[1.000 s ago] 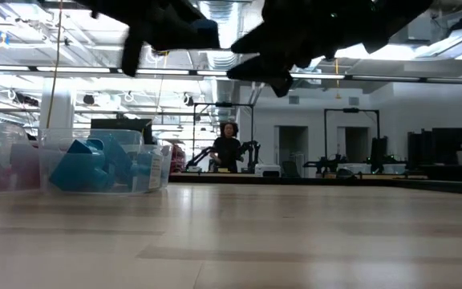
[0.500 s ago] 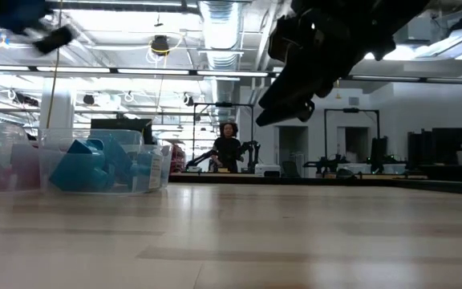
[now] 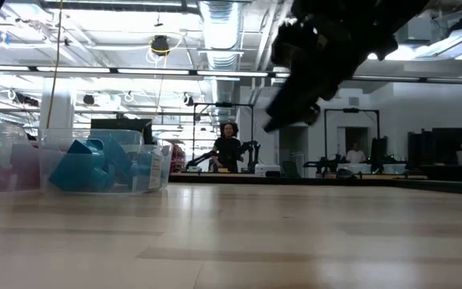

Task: Sort blocks
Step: Put the blue game piece into the right blue bin, then put the light blue game piece into the right transparent bin

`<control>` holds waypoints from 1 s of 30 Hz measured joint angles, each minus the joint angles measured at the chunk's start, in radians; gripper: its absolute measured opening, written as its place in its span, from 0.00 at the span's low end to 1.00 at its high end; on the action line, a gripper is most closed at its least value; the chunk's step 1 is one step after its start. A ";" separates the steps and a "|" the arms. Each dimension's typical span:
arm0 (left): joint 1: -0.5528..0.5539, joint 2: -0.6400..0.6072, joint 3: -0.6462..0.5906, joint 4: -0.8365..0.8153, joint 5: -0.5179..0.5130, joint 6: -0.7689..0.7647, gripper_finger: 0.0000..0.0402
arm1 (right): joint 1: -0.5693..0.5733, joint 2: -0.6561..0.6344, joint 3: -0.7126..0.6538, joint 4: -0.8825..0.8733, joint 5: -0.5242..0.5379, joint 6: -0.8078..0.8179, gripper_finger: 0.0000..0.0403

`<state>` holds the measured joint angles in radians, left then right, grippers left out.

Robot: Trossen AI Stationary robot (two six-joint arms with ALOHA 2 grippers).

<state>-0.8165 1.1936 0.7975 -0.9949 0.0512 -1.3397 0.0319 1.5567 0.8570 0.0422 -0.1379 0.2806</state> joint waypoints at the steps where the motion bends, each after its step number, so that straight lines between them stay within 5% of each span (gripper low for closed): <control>1: 0.000 0.004 0.000 0.000 0.013 -0.003 0.36 | 0.000 -0.003 0.000 -0.029 0.000 0.014 0.52; 6: 0.005 0.006 0.000 0.002 0.137 0.004 0.47 | 0.006 -0.064 0.038 -0.368 0.020 0.061 0.52; 9: 0.020 -0.007 0.022 0.005 0.189 0.006 0.48 | 0.059 -0.109 0.064 -0.580 0.124 0.084 0.52; 14: 0.049 -0.026 0.111 0.018 -0.019 0.126 0.47 | 0.164 -0.153 0.076 -0.938 0.265 0.172 0.52; 21: 0.108 -0.026 0.172 0.019 -0.377 0.419 0.46 | 0.190 -0.145 0.060 -1.272 0.254 0.483 0.58; 30: 0.171 -0.025 0.169 0.015 -0.447 0.574 0.46 | 0.284 -0.161 0.027 -1.395 0.150 0.678 0.62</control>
<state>-0.6459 1.1687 0.9668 -0.9800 -0.3962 -0.7655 0.3155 1.3956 0.8836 -1.3524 0.0116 0.9589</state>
